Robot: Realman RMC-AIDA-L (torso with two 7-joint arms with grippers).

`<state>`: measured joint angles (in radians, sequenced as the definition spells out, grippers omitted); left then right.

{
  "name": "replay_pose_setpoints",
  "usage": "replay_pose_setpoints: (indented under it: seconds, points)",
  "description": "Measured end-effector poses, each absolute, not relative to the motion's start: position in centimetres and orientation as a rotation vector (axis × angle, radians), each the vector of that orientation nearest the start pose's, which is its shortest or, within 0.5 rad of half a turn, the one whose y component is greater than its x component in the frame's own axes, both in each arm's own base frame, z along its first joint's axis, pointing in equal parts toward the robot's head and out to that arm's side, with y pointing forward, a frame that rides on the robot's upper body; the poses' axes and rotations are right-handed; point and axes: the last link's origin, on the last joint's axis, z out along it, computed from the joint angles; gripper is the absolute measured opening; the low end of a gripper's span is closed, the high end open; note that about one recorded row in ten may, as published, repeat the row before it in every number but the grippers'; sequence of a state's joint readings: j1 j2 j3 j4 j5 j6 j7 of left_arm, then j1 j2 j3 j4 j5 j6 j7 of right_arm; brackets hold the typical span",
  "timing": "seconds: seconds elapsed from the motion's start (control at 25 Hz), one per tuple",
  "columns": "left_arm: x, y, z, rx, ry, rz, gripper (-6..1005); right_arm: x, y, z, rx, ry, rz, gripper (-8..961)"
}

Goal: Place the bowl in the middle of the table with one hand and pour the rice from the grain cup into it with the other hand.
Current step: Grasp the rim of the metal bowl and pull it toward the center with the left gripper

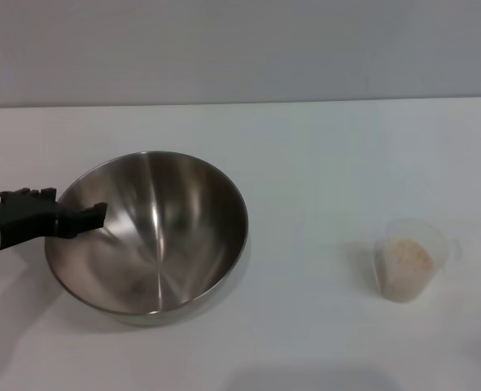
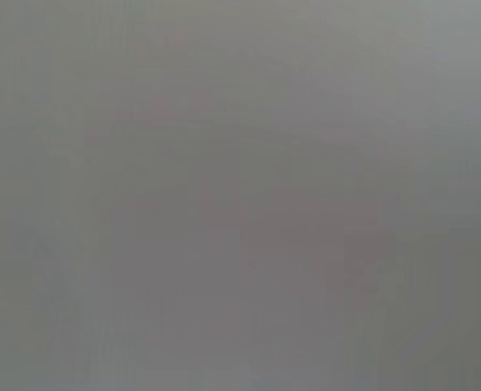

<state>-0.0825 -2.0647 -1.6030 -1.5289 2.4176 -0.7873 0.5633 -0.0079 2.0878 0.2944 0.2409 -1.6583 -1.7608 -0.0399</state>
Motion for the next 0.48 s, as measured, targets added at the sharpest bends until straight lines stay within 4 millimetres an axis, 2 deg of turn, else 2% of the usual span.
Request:
replay_pose_setpoints:
  seconds: [0.44, 0.48]
  points:
    - [-25.41, 32.93, 2.02, -2.113, -0.944, -0.100, 836, 36.91, 14.87, 1.70, -1.211, 0.398, 0.638, 738]
    - [-25.40, 32.93, 2.01, -2.114, -0.944, -0.100, 806, 36.91, 14.87, 1.70, -1.212, 0.398, 0.638, 738]
